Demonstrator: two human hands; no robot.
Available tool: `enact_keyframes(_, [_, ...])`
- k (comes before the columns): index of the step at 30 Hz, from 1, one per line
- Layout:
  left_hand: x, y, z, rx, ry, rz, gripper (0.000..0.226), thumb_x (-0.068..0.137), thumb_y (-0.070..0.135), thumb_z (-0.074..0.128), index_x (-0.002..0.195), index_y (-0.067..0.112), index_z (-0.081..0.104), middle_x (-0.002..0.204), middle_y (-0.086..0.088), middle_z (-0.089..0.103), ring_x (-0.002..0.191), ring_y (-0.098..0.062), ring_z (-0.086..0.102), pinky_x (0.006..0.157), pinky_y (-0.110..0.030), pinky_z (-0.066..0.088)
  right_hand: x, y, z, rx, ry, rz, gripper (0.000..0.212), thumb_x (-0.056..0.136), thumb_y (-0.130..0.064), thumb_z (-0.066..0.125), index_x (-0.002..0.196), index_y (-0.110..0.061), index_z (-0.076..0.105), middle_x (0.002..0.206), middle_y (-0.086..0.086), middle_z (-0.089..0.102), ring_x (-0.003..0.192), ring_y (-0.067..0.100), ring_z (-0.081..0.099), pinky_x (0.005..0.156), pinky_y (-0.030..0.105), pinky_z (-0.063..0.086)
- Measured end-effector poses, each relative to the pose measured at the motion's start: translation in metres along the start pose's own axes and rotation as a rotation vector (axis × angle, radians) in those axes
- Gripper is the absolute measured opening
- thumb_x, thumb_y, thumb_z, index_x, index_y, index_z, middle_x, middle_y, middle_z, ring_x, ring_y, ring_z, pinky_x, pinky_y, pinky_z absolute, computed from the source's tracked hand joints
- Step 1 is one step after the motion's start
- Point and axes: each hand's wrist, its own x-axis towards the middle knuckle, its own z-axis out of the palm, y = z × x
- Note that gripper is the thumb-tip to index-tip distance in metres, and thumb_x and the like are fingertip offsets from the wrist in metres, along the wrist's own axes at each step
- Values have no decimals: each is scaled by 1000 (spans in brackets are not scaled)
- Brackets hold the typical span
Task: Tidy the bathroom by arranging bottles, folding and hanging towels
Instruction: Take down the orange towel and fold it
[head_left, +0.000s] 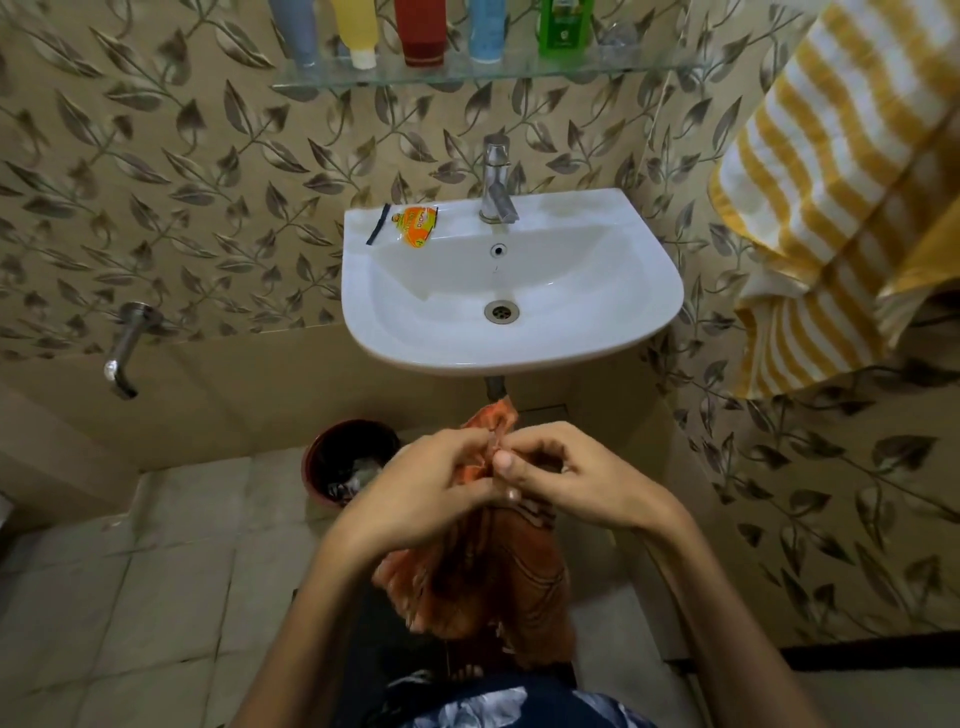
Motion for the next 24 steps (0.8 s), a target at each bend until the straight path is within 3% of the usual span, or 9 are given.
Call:
enact_keyframes(3, [2,-3,-5,66,77,81,26,83,43,59,62,34,49,60,14,52,59,-5,47,54,-27,34,-1,3,-2,71,52,-9,29,97,-28,50,71,-27,63,60,-15,51,57,-4,45,56,11,33])
enact_keyframes(8, [-3,-3,-14,-20,200,172,31,85,47,52,64,23,48,56,10,44,54,-4,40,51,-17,29,-3,14,-4,130,42,36,38,94,-43,51,64,-20,52,60,-10,40,57,5,38,52,18,28])
enact_keyframes(12, [-5,-5,-25,-157,396,151,26,87,37,54,64,24,55,57,13,51,53,0,44,51,-11,32,-12,33,-8,194,45,99,59,83,-64,50,67,-8,57,66,-1,47,61,14,43,55,20,33])
enact_keyframes(15, [0,-7,-22,-307,627,42,23,89,27,60,68,18,60,60,12,58,58,1,51,57,-11,38,-13,40,-9,197,75,135,54,85,-64,48,66,-14,57,65,-3,48,62,15,44,57,23,34])
enact_keyframes(18, [6,-5,-11,-451,760,-91,6,87,19,62,83,21,65,66,10,60,63,-1,55,65,-19,45,-11,34,-9,158,140,112,41,93,-54,44,64,-26,56,63,-14,44,61,3,42,57,19,32])
enact_keyframes(19, [6,-4,-8,-460,725,-123,11,86,20,63,96,25,63,63,10,55,58,-3,52,62,-22,44,-10,30,-9,156,162,104,39,95,-49,44,64,-29,57,62,-16,44,61,0,41,58,17,32])
enact_keyframes(21, [5,-6,-4,-393,483,-104,42,82,27,66,119,39,50,56,12,42,50,-2,40,54,-18,36,-9,24,-5,148,176,76,36,98,-37,44,65,-33,58,58,-20,45,56,-6,41,56,9,31])
enact_keyframes(22, [5,-3,-2,-337,326,-72,53,80,31,68,125,45,44,57,15,46,51,1,42,55,-15,37,-8,20,-2,155,169,58,36,98,-35,45,65,-33,56,56,-21,44,52,-6,40,54,7,30])
enact_keyframes(24, [5,3,4,-209,83,-14,56,78,36,70,127,46,46,79,27,60,71,6,54,74,-17,45,-6,14,4,160,167,22,32,98,-34,46,69,-33,59,59,-18,49,55,-5,43,55,9,33])
